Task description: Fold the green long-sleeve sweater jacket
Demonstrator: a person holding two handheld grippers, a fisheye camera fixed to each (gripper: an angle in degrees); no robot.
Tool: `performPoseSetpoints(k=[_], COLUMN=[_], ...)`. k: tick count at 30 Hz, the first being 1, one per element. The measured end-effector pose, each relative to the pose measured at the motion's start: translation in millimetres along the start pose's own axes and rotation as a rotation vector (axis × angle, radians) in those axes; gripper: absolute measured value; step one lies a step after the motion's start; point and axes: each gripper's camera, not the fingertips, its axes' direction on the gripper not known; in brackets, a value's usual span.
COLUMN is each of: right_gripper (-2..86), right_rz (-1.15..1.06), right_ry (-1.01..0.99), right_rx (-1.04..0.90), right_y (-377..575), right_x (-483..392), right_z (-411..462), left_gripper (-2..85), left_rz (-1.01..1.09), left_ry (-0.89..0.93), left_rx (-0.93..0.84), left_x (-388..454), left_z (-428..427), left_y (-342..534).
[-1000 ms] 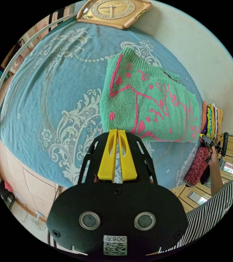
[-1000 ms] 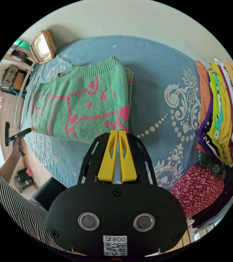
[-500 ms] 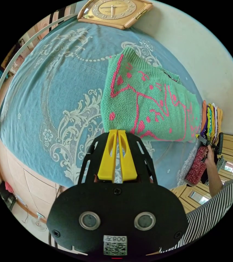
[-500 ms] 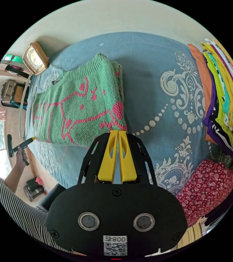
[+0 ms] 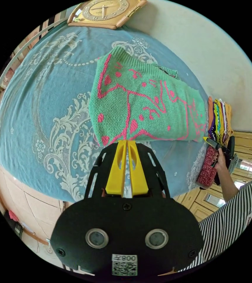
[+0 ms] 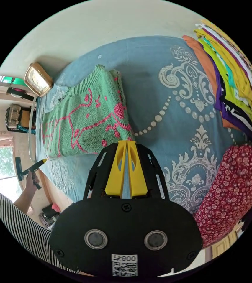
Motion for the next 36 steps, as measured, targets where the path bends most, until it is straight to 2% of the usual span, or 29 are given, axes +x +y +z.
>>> performPoseSetpoints(k=[6, 15, 20, 27, 31, 36], right_gripper=[5.9, 6.6, 3.5, 1.8, 1.5, 1.9], right_rz=[0.059, 0.141, 0.163, 0.1, 0.009, -0.092], right_ry=[-0.191, -0.362, -0.487, -0.608, -0.631, -0.569], right_rx=[-0.044, -0.036, -0.036, 0.053, 0.029, 0.032], right_y=[10, 13, 13, 6, -3, -19], right_x=[53, 102, 120, 105, 79, 57], right_z=[29, 71, 84, 71, 73, 72], left_gripper=[3.5, 7.1, 8.8, 12.3, 9.7, 5.5], left_rz=[0.298, 0.619, 0.788, 1.06, 1.06, 0.981], left_ry=[0.243, 0.305, 0.25, 0.002, -0.203, -0.13], left_rx=[-0.034, -0.04, -0.055, 0.0, 0.04, 0.042], left_x=[123, 312, 400, 535, 583, 594], left_z=[33, 70, 86, 108, 118, 103], left_y=[-33, -54, -55, -34, -22, -23])
